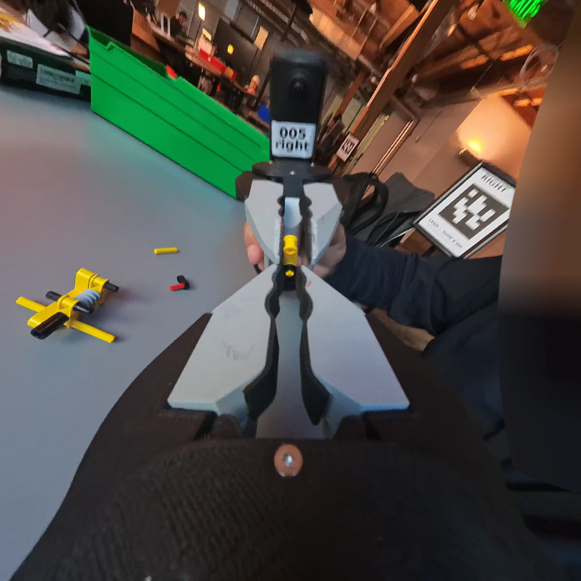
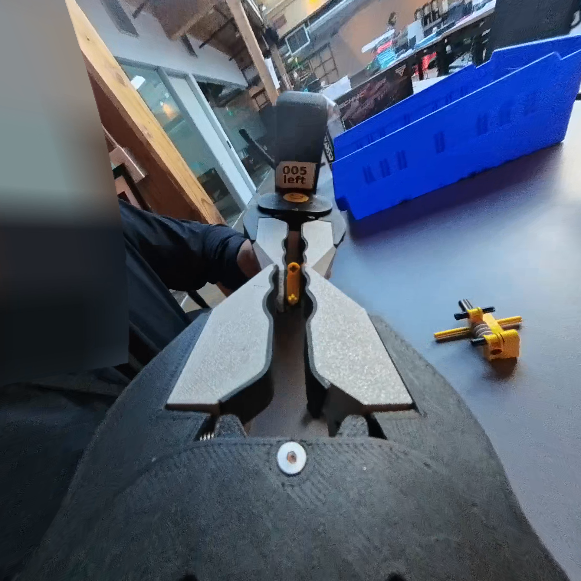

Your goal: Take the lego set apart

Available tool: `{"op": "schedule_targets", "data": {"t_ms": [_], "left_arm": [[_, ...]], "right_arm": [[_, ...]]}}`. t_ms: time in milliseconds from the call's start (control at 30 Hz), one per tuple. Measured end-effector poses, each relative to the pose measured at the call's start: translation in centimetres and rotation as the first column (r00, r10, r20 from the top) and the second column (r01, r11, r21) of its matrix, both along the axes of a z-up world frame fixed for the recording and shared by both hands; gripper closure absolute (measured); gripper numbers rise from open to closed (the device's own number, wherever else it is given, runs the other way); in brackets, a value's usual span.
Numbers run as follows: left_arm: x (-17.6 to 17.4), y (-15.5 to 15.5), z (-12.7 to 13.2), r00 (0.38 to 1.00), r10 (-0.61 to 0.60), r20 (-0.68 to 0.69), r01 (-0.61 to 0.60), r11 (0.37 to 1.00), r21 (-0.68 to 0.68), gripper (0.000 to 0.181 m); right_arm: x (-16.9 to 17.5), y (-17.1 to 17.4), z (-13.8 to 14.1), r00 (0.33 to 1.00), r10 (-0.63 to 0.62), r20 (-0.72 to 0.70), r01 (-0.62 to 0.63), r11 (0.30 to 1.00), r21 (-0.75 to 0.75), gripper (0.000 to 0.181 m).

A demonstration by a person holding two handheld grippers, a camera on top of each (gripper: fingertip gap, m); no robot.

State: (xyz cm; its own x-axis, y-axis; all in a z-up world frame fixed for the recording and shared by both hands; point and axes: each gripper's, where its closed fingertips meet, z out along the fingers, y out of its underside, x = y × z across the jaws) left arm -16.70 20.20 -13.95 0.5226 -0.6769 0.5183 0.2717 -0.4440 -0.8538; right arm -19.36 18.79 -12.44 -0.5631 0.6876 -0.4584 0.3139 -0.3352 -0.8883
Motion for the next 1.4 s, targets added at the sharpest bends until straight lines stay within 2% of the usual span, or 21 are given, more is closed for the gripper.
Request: {"op": "schedule_targets", "data": {"t_ms": [100,300,400,500,567,633,667,733,767,800,867,967,1033,1133,1200,1267,1300,1367,1400], "left_arm": [[0.2,-0.3,-0.2,0.998,0.002,-0.059,-0.002,1.000,0.006,0.175],[-0.2,-0.3,0.2,0.999,0.010,-0.034,-0.010,1.000,0.008,0.176],[-0.2,-0.6,-0.7,0.997,0.022,-0.073,-0.020,1.000,0.022,0.176],[-0.3,-0.5,0.1,0.999,0.027,-0.042,-0.025,0.998,0.051,0.176],[-1.6,-0.3,0.5,0.995,0.096,-0.035,-0.092,0.992,0.089,0.176],[-5.3,0.0,2.0,0.981,0.189,0.034,-0.191,0.975,0.114,0.176],[-5.9,0.1,2.0,0.982,0.187,0.029,-0.189,0.976,0.110,0.176],[-3.7,0.3,-1.0,0.992,0.058,-0.110,-0.060,0.998,-0.017,0.176],[-2.4,0.3,-2.5,0.988,0.006,-0.153,-0.020,0.996,-0.088,0.176],[-1.0,0.4,-3.5,0.983,-0.024,-0.182,0.002,0.993,-0.121,0.176],[0.9,0.4,-5.5,0.951,-0.092,-0.294,0.033,0.979,-0.199,0.176],[0.5,1.9,-6.9,0.870,-0.002,-0.493,-0.080,0.986,-0.144,0.173],[-0.1,2.9,-7.4,0.828,0.048,-0.559,-0.133,0.985,-0.113,0.154],[-0.4,3.2,-8.4,0.801,0.030,-0.598,-0.148,0.978,-0.150,0.144],[-0.8,3.1,-8.4,0.804,0.033,-0.593,-0.157,0.975,-0.158,0.138],[-1.1,3.0,-8.0,0.815,0.038,-0.578,-0.150,0.978,-0.147,0.131],[-1.3,2.9,-7.8,0.820,0.042,-0.571,-0.148,0.979,-0.141,0.132],[-1.4,2.7,-7.6,0.834,0.035,-0.550,-0.137,0.980,-0.146,0.132],[-1.4,2.5,-7.4,0.846,0.032,-0.532,-0.130,0.980,-0.148,0.133]], "right_arm": [[0.1,-0.1,0.0,1.000,0.014,0.018,-0.013,0.999,-0.040,0.176],[-0.5,-0.1,0.2,0.999,-0.018,0.037,0.025,0.977,-0.212,0.177],[0.1,-0.1,-0.7,0.995,-0.043,0.085,0.038,0.998,0.060,0.176],[0.8,0.7,-0.6,0.994,-0.038,0.099,0.037,0.999,0.012,0.177],[1.9,4.3,-1.9,0.976,-0.171,0.136,0.167,0.985,0.046,0.177],[4.0,7.9,-1.7,0.963,-0.243,0.120,0.249,0.968,-0.037,0.177],[4.7,8.6,-1.6,0.965,-0.244,0.096,0.250,0.966,-0.058,0.177],[4.7,8.5,-2.0,0.969,-0.207,0.133,0.218,0.974,-0.067,0.177],[4.2,8.6,-3.0,0.959,-0.225,0.170,0.228,0.974,0.004,0.177],[3.8,8.3,-3.9,0.952,-0.231,0.198,0.218,0.972,0.088,0.177],[3.2,6.1,-4.7,0.964,-0.149,0.222,0.127,0.986,0.111,0.177],[2.5,5.0,-5.9,0.953,-0.115,0.281,0.094,0.992,0.086,0.177],[2.4,5.3,-6.7,0.939,-0.142,0.312,0.118,0.988,0.095,0.177],[3.0,5.2,-6.8,0.935,-0.140,0.326,0.109,0.988,0.113,0.177],[3.3,5.6,-5.4,0.946,-0.178,0.270,0.149,0.981,0.126,0.175],[3.7,6.3,-5.1,0.942,-0.225,0.251,0.179,0.965,0.191,0.171],[3.9,6.5,-5.8,0.934,-0.238,0.267,0.176,0.955,0.238,0.169],[4.6,6.8,-9.4,0.886,-0.252,0.390,0.097,0.922,0.375,0.161],[5.2,6.5,-11.2,0.853,-0.241,0.464,0.026,0.906,0.422,0.168]]}}
